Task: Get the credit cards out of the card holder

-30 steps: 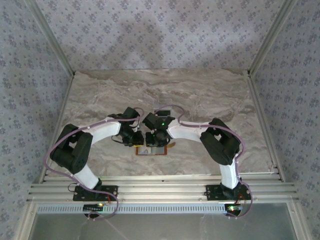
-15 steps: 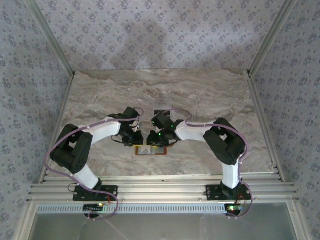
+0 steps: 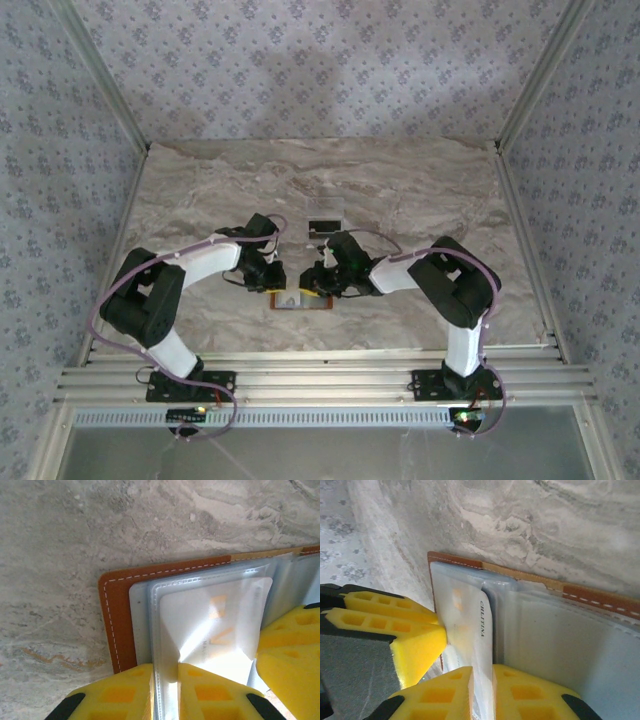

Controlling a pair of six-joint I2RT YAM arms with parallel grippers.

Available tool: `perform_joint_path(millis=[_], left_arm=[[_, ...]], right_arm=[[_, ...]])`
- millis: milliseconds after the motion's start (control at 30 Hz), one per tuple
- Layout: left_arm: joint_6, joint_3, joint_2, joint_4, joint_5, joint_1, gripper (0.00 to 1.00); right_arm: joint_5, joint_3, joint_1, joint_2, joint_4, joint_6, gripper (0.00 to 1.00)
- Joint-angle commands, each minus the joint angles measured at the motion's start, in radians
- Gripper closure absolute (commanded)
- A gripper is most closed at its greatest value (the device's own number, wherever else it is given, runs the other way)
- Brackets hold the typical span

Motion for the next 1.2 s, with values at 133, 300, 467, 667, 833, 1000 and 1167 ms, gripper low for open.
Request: perform_joint_path(millis=[133,300,467,667,833,1000,1167], left_arm=[[0.008,-0.016,0.053,-0.028,-0.047,0.0,0.82],[0.008,-0.013,0.054,-0.03,-0.048,0.0,0.82],[0.005,-0.014,0.056,-0.027,-0.042,-0.001,0.82],[0.005,-0.015,0.054,-0.026,-0.04,-0.001,0.82],[0.005,-0.014,0.054,-0.024,-0.036,-0.002,0.82],[0.004,-0.012,0.059,-0.019,-0.031,-0.002,0.82],[0.006,-0.005,0.051,-0.03,-0.04,-0.001,0.82]], right_arm=[[-0.059,-0.042,-0.012,0.0,0.227,0.042,0.83],[-0.082,-0.03,-0.004,0.025,0.261,0.045,0.82],[-0.078,-0.017,0.006,0.048,0.246,0.041,0.82],[-0.061,-0.007,0.014,0.046,0.198,0.012,0.82],[-0.114,0.007,0.028,0.062,0.269,0.027,0.83],[-0.099,0.036,0.048,0.046,0.198,-0.029,0.85],[-0.087,0.017,0.04,0.037,0.204,-0.02,0.9]])
